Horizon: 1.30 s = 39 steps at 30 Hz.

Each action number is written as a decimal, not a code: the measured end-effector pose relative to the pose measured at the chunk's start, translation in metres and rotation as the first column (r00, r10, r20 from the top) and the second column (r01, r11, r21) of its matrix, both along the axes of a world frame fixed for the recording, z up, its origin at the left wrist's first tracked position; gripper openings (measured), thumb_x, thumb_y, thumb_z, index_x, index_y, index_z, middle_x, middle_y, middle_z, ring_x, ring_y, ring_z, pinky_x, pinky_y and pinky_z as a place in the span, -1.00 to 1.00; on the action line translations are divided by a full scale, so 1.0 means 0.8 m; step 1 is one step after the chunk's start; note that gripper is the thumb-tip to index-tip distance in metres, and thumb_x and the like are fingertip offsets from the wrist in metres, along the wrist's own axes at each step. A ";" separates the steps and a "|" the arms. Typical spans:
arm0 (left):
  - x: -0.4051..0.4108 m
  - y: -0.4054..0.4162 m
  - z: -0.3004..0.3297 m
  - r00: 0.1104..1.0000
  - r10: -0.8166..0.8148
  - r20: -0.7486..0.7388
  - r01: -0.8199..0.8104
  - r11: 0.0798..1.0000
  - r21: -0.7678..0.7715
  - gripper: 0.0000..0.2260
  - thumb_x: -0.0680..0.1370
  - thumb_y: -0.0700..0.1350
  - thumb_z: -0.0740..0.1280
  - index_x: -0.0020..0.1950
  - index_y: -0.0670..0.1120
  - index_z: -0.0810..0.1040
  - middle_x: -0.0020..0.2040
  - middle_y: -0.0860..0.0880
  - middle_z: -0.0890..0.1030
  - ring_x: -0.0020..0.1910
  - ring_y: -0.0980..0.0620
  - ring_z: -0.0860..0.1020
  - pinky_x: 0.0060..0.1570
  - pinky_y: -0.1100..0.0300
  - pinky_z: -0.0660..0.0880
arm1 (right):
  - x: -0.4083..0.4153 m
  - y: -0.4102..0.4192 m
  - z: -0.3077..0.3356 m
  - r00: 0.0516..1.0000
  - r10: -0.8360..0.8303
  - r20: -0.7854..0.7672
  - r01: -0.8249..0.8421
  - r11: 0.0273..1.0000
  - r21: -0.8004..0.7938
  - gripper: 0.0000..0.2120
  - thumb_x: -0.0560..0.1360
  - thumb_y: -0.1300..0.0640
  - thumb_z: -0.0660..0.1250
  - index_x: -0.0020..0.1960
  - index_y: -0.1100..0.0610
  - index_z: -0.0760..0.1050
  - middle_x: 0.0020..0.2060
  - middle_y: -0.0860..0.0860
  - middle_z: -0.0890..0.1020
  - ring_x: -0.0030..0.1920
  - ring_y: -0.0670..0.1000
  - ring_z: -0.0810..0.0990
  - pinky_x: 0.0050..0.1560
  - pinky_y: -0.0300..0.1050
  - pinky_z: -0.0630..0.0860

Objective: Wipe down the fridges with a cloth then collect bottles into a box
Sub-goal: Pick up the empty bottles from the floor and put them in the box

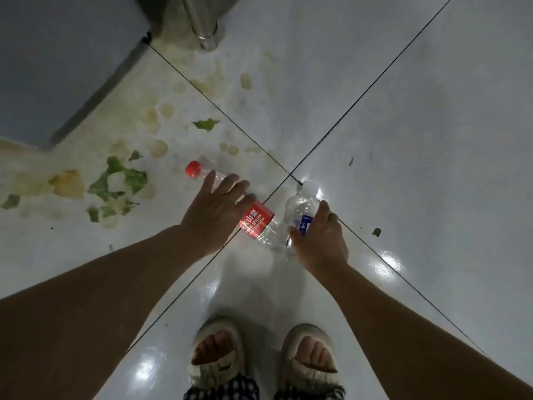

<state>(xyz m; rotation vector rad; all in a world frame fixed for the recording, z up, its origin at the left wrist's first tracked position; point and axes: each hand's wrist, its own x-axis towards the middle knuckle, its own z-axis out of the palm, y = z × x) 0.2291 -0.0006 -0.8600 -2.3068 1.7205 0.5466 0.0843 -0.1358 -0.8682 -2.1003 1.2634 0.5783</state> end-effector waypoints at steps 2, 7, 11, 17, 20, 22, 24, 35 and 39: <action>0.002 -0.006 -0.022 0.999 -0.047 0.013 0.047 0.999 -0.015 -0.37 0.13 -0.20 0.60 0.18 -0.20 0.56 0.20 -0.25 0.56 0.22 -0.28 0.49 0.21 -0.31 0.32 | 0.000 -0.002 -0.025 0.999 -0.045 0.014 0.046 0.999 -0.008 -0.25 0.49 -0.08 0.33 0.48 0.14 0.00 0.31 0.17 0.40 0.30 0.17 0.41 0.19 0.11 0.46; 0.009 -0.013 -0.057 0.997 -0.081 0.011 0.081 0.997 0.018 -0.49 0.33 -0.11 0.52 0.25 -0.13 0.50 0.16 -0.17 0.58 0.21 -0.19 0.49 0.31 -0.19 0.25 | -0.002 -0.005 -0.052 0.992 -0.090 0.086 0.088 0.996 0.019 -0.26 0.45 -0.08 0.39 0.42 0.16 0.07 0.22 0.16 0.47 0.20 0.18 0.50 0.14 0.12 0.52; 0.007 -0.010 -0.044 0.996 -0.084 0.038 0.077 0.982 0.172 -0.48 0.49 -0.01 0.36 0.39 -0.08 0.28 0.28 -0.12 0.47 0.28 -0.13 0.41 0.34 -0.03 0.18 | -0.009 -0.011 -0.033 0.995 -0.063 0.072 0.063 0.998 0.007 -0.36 0.47 -0.03 0.36 0.36 0.20 0.13 0.16 0.17 0.48 0.14 0.19 0.51 0.08 0.08 0.52; 0.001 -0.017 0.069 0.997 0.025 0.067 -0.040 0.972 0.232 -0.44 0.46 0.04 0.37 0.38 -0.11 0.26 0.24 -0.11 0.48 0.19 -0.08 0.45 0.16 0.06 0.36 | -0.018 -0.033 0.073 0.997 -0.032 0.072 0.032 0.999 0.005 -0.40 0.47 0.01 0.35 0.34 0.19 0.13 0.14 0.16 0.49 0.12 0.18 0.50 0.06 0.04 0.52; -0.001 -0.031 0.150 0.993 0.109 0.053 -0.119 0.959 0.257 -0.38 0.42 0.10 0.41 0.37 -0.08 0.27 0.24 -0.08 0.45 0.19 -0.04 0.45 0.13 0.09 0.40 | -0.023 -0.048 0.152 0.995 0.009 0.098 -0.010 1.000 0.008 -0.47 0.46 0.03 0.35 0.29 0.18 0.19 0.09 0.15 0.52 0.07 0.16 0.51 -0.06 -0.07 0.44; 0.000 -0.045 0.214 0.986 0.161 0.038 -0.165 0.954 0.252 -0.35 0.39 0.12 0.43 0.37 -0.06 0.27 0.24 -0.07 0.45 0.19 -0.03 0.45 0.12 0.09 0.42 | -0.025 -0.061 0.213 0.993 0.040 0.114 -0.040 0.999 0.000 -0.48 0.44 0.04 0.35 0.27 0.17 0.21 0.08 0.14 0.52 0.04 0.16 0.51 -0.04 -0.05 0.47; 0.001 -0.059 0.280 0.981 0.190 0.040 -0.194 0.950 0.243 -0.35 0.38 0.13 0.44 0.36 -0.05 0.28 0.22 -0.06 0.45 0.19 -0.02 0.45 0.10 0.10 0.42 | -0.028 -0.074 0.277 0.990 0.054 0.132 -0.052 0.998 -0.019 -0.46 0.43 0.04 0.35 0.30 0.17 0.20 0.08 0.13 0.51 0.04 0.15 0.50 -0.02 -0.04 0.49; -0.020 -0.129 0.611 0.988 0.095 0.120 -0.112 0.983 0.146 -0.42 0.36 0.10 0.45 0.29 0.00 0.32 0.16 -0.02 0.46 0.16 0.01 0.44 0.08 0.12 0.40 | -0.078 -0.142 0.612 0.979 0.114 0.172 -0.079 0.977 -0.198 -0.47 0.44 0.03 0.35 0.30 0.13 0.19 0.09 0.09 0.50 0.07 0.11 0.49 0.01 -0.02 0.51; -0.037 -0.142 0.696 0.992 0.018 0.127 -0.027 0.997 0.074 -0.41 0.38 0.09 0.43 0.33 0.00 0.31 0.19 -0.02 0.46 0.18 0.02 0.44 0.16 0.11 0.38 | -0.114 -0.144 0.706 0.979 0.053 0.195 0.001 0.964 -0.268 -0.45 0.42 0.03 0.34 0.32 0.12 0.20 0.07 0.09 0.51 0.05 0.11 0.50 -0.05 -0.05 0.50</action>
